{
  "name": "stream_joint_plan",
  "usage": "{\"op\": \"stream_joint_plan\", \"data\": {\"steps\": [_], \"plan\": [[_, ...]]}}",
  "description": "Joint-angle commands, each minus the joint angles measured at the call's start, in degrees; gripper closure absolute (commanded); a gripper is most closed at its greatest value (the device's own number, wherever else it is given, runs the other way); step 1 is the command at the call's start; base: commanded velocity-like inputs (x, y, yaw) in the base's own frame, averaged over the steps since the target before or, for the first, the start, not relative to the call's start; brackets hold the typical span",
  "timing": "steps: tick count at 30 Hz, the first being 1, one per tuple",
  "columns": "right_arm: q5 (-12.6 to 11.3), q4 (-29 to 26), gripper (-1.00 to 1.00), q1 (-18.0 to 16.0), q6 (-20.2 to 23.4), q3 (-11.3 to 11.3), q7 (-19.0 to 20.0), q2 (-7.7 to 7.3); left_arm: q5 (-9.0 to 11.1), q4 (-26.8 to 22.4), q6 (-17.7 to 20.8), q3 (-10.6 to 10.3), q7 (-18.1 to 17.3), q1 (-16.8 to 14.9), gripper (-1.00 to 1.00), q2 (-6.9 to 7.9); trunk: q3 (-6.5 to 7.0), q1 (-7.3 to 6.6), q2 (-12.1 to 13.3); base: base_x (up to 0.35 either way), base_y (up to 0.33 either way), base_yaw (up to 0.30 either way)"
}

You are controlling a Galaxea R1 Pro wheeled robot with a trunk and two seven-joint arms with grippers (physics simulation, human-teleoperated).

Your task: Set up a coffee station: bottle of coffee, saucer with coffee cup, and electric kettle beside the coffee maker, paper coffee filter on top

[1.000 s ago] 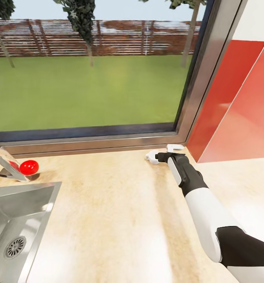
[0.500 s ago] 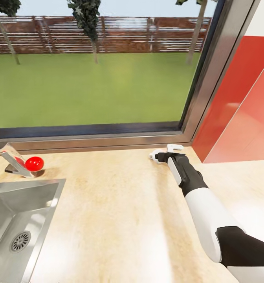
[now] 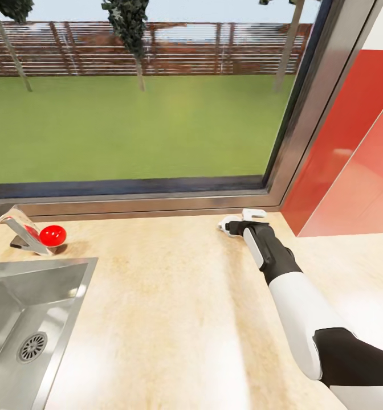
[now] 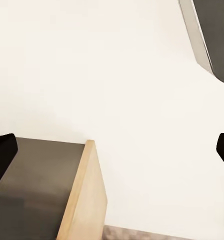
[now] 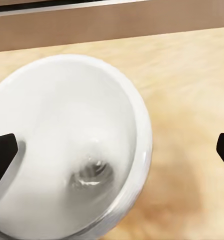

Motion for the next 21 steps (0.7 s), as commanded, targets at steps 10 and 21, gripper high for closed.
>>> {"op": "stream_joint_plan", "data": {"steps": [10, 21], "plan": [[-0.6, 0.0, -1.0, 0.0, 0.2, 0.2, -0.5, -0.21, -0.6, 0.0, -0.2, 0.4, 0.1, 0.0, -1.0, -0.01, -0.08, 0.03, -0.1, 0.0, 0.0, 0.0], [-0.6, -0.2, -1.0, 0.0, 0.2, 0.2, -0.5, -0.04, -0.6, 0.0, -0.2, 0.4, 0.1, 0.0, -1.0, -0.01, -0.08, 0.03, -0.1, 0.0, 0.0, 0.0]]}}
